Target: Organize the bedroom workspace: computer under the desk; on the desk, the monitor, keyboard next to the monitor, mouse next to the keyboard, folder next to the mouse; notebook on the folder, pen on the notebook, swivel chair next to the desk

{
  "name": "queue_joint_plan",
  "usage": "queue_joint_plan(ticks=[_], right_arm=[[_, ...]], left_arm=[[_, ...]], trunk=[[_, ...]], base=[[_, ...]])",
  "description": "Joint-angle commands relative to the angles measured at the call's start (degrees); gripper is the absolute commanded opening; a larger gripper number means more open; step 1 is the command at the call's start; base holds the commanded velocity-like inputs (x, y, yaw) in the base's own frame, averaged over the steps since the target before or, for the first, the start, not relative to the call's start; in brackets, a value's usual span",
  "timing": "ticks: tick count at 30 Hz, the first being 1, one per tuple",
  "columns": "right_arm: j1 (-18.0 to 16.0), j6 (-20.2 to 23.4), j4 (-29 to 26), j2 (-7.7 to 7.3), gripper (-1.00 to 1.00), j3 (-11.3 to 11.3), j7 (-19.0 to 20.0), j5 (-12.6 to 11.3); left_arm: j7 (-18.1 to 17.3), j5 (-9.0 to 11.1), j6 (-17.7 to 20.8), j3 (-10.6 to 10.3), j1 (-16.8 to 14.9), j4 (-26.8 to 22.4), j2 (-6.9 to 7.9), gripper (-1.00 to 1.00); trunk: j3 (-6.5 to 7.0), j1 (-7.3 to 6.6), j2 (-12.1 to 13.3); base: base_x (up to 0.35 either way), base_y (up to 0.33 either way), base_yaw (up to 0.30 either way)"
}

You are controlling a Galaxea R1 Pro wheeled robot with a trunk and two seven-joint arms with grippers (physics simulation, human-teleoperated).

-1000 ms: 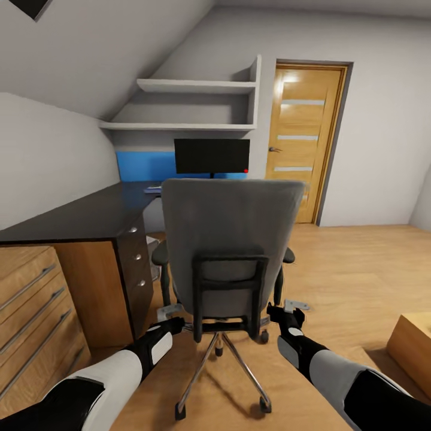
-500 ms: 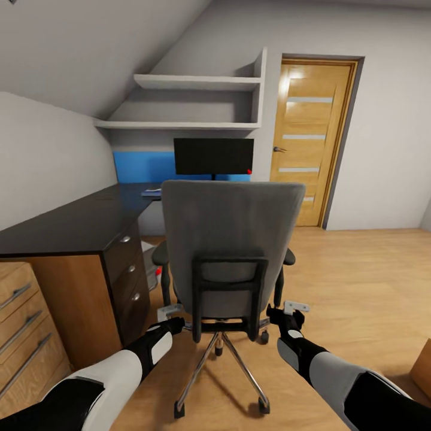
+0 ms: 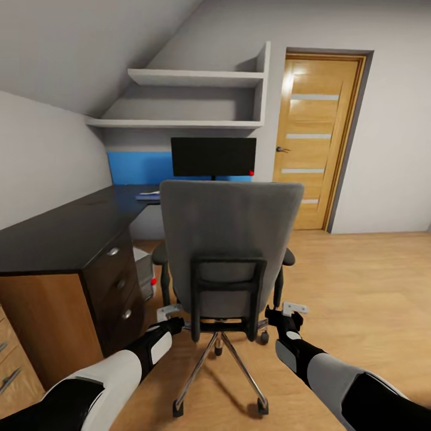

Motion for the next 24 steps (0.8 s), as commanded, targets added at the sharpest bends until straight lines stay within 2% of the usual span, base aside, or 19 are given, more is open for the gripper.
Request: queue_joint_plan(ticks=[1, 10, 24], right_arm=[[0.0, 0.4, -0.6, 0.07, 1.0, 2.1, 0.2, 0.2], [0.0, 0.4, -0.6, 0.11, 1.0, 2.1, 0.2, 0.2], [0.0, 0.4, -0.6, 0.07, 1.0, 2.1, 0.2, 0.2]], left_arm=[[0.3, 0.8, 0.1, -1.8, 0.0, -0.1, -0.04, 1.0], [0.3, 0.8, 0.1, -1.8, 0.0, -0.1, -0.04, 1.0], [0.5, 0.7, -0.1, -1.8, 0.0, 0.4, -0.13, 1.0]], trunk=[[-0.05, 0.02, 0.0], [-0.05, 0.02, 0.0], [-0.09, 0.02, 0.0]], base=[[0.328, 0.0, 0.0], [0.328, -0.006, 0.0], [0.328, -0.089, 0.046]])
